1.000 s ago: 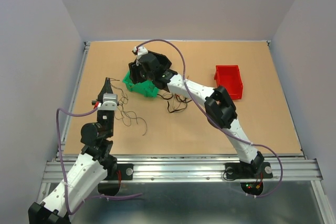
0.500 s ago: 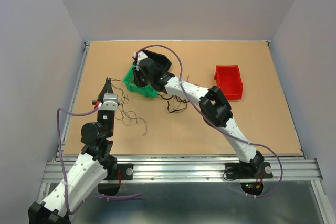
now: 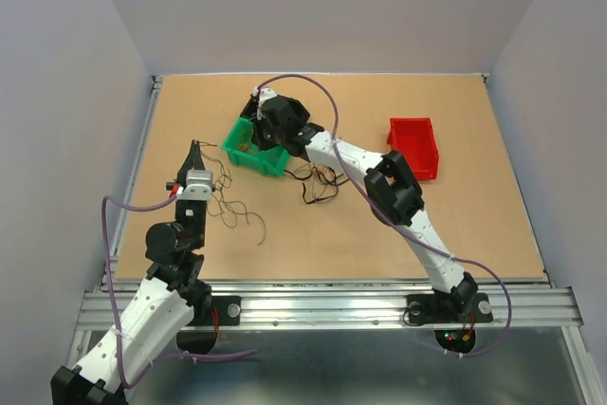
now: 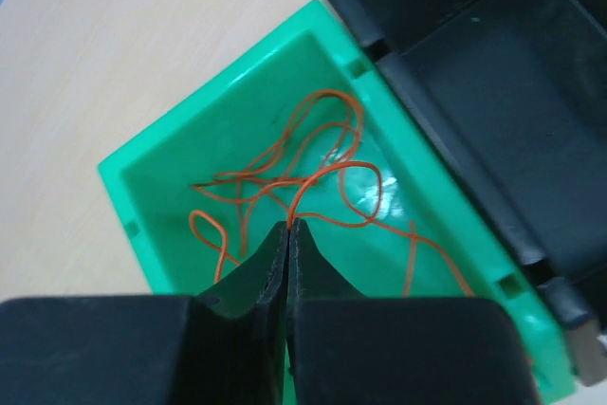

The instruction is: Untangle the cables

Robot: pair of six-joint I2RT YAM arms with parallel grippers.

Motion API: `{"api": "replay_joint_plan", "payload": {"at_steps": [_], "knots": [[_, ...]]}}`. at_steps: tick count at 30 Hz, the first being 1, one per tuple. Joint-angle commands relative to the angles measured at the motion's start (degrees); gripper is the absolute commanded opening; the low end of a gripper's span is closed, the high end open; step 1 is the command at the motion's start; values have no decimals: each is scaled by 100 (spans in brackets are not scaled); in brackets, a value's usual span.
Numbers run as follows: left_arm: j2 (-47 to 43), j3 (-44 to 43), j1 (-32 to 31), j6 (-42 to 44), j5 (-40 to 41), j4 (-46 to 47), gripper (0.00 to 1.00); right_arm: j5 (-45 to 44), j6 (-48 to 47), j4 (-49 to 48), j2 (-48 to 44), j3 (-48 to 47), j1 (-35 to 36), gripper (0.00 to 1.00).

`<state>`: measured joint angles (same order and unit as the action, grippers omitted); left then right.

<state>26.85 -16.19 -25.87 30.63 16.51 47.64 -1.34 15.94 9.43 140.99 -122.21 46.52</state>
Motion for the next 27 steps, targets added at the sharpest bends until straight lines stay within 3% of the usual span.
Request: {"api": "replay_joint_plan", "payload": {"at_steps": [1, 12, 20, 27], "knots": [[-84, -139, 20, -13, -34, 272, 0, 363, 49, 67, -292, -92, -196, 1], [-83, -131, 20, -40, -78, 281, 0, 565, -811, 533, 183, -48, -328, 2], [-66, -104, 29, -40, -148, 281, 0, -251, -1848, 700, 131, -57, 32, 15], [-162, -8, 20, -93, -403, 325, 0, -402, -1823, 700, -554, 48, 85, 24]]}}
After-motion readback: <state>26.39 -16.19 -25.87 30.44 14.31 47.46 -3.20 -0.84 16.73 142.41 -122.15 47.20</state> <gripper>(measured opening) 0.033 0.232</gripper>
